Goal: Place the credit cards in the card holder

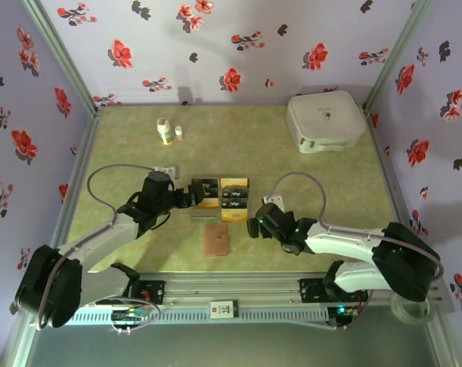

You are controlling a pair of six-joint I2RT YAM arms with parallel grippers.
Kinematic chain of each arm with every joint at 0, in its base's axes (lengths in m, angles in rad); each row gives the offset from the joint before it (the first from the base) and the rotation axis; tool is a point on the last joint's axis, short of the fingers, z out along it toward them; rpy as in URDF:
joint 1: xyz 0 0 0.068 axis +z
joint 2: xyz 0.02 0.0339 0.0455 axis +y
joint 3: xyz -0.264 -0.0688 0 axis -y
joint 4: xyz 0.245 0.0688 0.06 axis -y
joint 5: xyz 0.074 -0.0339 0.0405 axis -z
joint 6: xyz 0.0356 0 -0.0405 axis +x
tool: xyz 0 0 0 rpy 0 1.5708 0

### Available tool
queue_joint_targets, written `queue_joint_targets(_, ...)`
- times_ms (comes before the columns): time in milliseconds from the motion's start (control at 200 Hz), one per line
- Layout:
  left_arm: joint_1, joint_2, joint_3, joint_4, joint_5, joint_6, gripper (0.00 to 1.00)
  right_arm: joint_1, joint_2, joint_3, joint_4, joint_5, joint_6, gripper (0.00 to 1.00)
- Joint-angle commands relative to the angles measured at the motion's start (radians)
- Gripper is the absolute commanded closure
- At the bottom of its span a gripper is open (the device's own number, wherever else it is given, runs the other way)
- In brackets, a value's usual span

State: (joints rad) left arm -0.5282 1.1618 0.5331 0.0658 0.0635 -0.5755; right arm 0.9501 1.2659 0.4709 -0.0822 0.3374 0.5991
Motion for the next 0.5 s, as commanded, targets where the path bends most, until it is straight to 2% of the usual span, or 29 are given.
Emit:
queue_joint_targets(0,-0.019,0.034,0.03,0.07,0.014,-0.022,0.0,0.011,0.023,0.026,0.031,0.035,0.021,0.02)
queue_joint_targets(495,-0.059,0.136,0.084,0.135,0.014,-0.03,0.0,0.015,0.114,0.061,0.106,0.095,0.043,0.01)
